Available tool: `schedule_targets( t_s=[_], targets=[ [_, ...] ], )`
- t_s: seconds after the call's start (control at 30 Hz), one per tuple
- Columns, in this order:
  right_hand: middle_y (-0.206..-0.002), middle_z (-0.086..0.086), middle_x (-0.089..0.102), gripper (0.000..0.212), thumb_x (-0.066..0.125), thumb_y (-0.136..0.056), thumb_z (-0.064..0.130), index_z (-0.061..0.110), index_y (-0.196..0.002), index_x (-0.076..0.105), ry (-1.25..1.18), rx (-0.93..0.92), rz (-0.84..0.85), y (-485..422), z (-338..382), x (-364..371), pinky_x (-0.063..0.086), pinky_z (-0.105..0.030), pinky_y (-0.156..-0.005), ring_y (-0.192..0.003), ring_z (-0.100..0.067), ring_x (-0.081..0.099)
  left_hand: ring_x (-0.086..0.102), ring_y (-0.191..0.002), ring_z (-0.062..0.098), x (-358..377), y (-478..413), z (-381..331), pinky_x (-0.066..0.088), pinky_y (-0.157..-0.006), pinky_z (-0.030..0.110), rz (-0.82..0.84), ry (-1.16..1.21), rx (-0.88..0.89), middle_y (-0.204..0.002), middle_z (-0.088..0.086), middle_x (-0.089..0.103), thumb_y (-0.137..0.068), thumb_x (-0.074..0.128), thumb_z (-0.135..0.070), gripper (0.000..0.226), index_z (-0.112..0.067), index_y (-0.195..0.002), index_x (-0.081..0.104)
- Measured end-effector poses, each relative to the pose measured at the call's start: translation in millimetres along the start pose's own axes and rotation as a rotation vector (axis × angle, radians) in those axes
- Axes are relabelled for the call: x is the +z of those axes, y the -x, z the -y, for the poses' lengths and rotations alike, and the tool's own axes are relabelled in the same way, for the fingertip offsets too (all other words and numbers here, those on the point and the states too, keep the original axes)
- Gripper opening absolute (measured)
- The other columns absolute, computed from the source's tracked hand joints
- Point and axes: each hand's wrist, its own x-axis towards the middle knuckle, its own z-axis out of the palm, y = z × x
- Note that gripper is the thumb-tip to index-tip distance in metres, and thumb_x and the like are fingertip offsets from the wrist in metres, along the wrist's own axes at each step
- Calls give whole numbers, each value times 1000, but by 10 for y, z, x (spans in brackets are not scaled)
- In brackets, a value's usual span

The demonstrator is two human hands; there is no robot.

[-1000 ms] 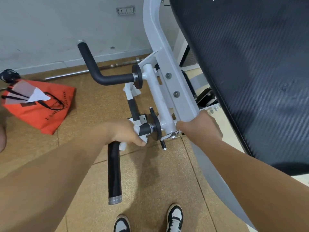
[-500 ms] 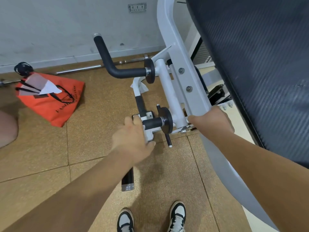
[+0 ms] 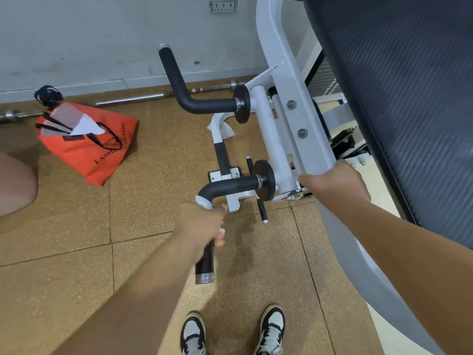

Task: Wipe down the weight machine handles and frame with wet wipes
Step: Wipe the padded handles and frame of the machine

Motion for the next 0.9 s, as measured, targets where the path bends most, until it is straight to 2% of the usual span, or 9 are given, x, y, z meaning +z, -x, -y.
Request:
schedule_targets(
  t_s=[0.07,0.13,0.23,0.33,0.4,0.47,0.6,0.73,0.9],
  targets=[
    [-93,-2,70,58,68,-65,52,17,-110,60,-10,4,4,2,4,-4,63,-49,-78,-83,-26,69,43,-44,15,-84,4,-154,48,-44,27,268,203,-207,-62,2,51,-89,82,-24,18,-13,-91,67],
    [-94,-2,69,60,67,-64,53,17,-112,59,-17,6,18,9,17,-10,63,-49,-80,-84,-26,69,35,-44,13,-137,35,-141,43,-44,25,366,255,-229,-57,-3,42,-90,79,-26,15,-19,-85,67],
    [-95,-1,69,59,68,-66,52,17,-114,58,-18,9,13,6,17,-12,63,-49,-81,-85,-25,69,51,-44,21,-88,203,43,49,-51,30,133,-16,-126,-59,7,57,-92,77,-31,26,-8,-95,65],
    [-95,-1,69,60,68,-65,52,17,-114,59,-5,9,12,2,19,-8,63,-49,-81,-85,-25,69,57,-48,22,-18,488,392,44,-46,28,-91,-345,106,-68,9,65,-99,65,-28,27,-6,-106,53],
    [-94,-2,70,61,67,-63,53,18,-113,59,5,12,11,-9,16,0,63,-50,-80,-84,-27,69,54,-45,17,-22,595,534,40,-42,25,-106,-431,135,-66,5,60,-97,64,-24,27,-2,-109,54],
    [-93,-4,69,61,67,-63,52,17,-112,59,12,10,0,-9,16,9,63,-50,-79,-83,-28,69,57,-44,18,-57,500,440,43,-43,25,-39,-305,50,-58,7,62,-95,67,-21,25,2,-103,59],
    [-93,-5,67,57,70,-68,49,15,-112,57,3,-7,-20,-15,3,21,63,-50,-80,-84,-28,67,72,-71,25,-43,143,-31,54,-64,28,23,-152,-103,-68,16,76,-93,75,-32,30,-5,-92,62],
    [-95,-5,67,57,70,-69,48,14,-113,58,-32,-11,-20,-60,-41,39,62,-47,-79,-85,-27,67,70,-52,22,25,188,205,55,-47,29,-146,-369,105,-69,11,72,-94,70,-32,28,-7,-97,58],
    [-92,-4,70,57,71,-68,51,14,-110,60,-84,-40,9,-82,-75,37,63,-46,-79,-84,-27,68,63,-60,21,3,577,536,56,-60,41,-187,-481,289,-71,-1,60,-99,63,-31,25,-12,-105,48]
  ],
)
